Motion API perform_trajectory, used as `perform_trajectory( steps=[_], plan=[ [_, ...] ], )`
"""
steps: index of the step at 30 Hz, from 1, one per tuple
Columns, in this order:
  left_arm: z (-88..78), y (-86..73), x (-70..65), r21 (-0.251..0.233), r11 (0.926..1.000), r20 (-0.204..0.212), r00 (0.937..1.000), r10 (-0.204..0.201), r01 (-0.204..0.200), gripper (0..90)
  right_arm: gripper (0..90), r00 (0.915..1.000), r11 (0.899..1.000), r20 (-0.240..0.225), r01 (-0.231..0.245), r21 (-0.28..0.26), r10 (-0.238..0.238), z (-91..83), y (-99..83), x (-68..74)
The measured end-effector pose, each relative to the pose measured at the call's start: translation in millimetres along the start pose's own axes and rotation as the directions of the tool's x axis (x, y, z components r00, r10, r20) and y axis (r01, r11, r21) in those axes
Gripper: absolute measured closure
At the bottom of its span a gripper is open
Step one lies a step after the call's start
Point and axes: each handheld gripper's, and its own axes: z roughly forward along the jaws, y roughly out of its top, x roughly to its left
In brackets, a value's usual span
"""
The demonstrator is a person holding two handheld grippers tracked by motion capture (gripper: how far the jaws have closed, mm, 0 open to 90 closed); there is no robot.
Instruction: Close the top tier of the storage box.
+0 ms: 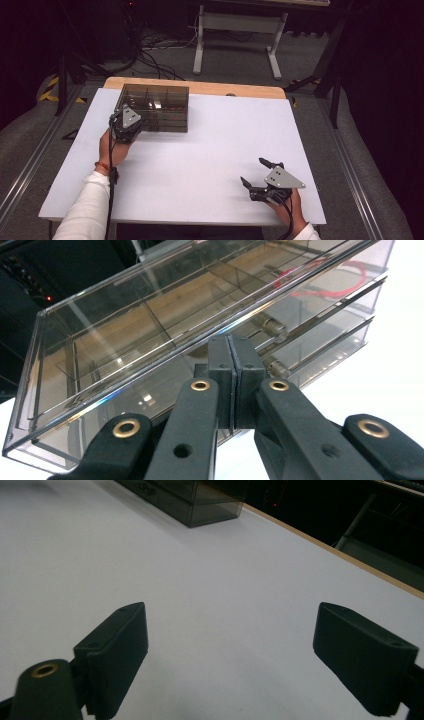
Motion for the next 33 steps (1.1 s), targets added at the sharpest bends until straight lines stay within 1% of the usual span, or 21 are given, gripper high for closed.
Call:
perform_trajectory(
  steps=[3,5,9,10,17,21,24,25,28,30,33],
  plan=[
    [-6.4,0.4,-0.5,-0.04,0.999,0.008,0.9998,-0.019,0.02,88.7,15.3,1.0,1.0,0.001,0.001,-0.001,-0.001,-0.1,-0.5,-0.4],
    [-9.3,-0.2,-1.1,-0.054,0.9983,0.011,0.9997,-0.02,0.02,88.7,15.3,1.0,1.0,0.003,-0.001,-0.001,0.001,-0.4,-0.6,-0.6],
    [-10.8,-2.4,-0.1,-0.05,0.9986,0.023,0.9996,-0.018,0.019,87.2,15.3,1.0,1.0,0.003,-0.003,0.003,0.003,0.0,-1.0,-0.6],
    [-10.9,-3.3,0.6,-0.05,0.9983,0.026,0.9993,-0.027,0.028,87.1,15.3,1.0,1.0,0.002,-0.002,0.003,0.002,0.0,-1.0,-0.4],
    [-12.0,-5.4,0.9,-0.054,0.9978,0.021,0.9991,-0.036,0.037,78.1,15.4,1.0,1.0,0.003,0.003,0.003,-0.003,-0.1,-1.2,-0.5],
    [-10.7,-5.3,-1.1,-0.049,0.9983,0.019,0.9994,-0.03,0.031,65.6,15.4,1.0,1.0,0.002,0.004,0.003,-0.004,-0.1,-1.1,-0.1],
    [-11.5,-4.9,-4.4,-0.056,0.9981,-0.034,0.999,-0.029,0.027,46.4,15.5,1.0,1.0,0.002,0.004,0.001,-0.004,-0.4,-0.9,-0.1],
    [-12.0,-4.7,-4.6,-0.059,0.9979,-0.041,0.9987,-0.03,0.028,42.7,15.6,1.0,1.0,0.003,0.004,0.0,-0.004,-0.5,-0.8,-0.1],
    [-13.1,-4.2,-4.8,-0.067,0.9973,-0.061,0.9976,-0.034,0.03,33.9,15.6,1.0,1.0,0.003,0.003,0.001,-0.003,-0.3,-1.0,-0.1],
    [-13.4,-4.2,-4.8,-0.068,0.9971,-0.064,0.9973,-0.037,0.032,29.1,15.6,1.0,1.0,0.002,0.005,0.003,-0.005,-0.1,-1.1,0.4],
    [-13.8,-4.0,-5.2,-0.079,0.9962,-0.058,0.9975,-0.041,0.037,22.8,15.6,1.0,1.0,0.001,0.004,0.004,-0.004,-0.1,-1.0,0.3]
  ],
)
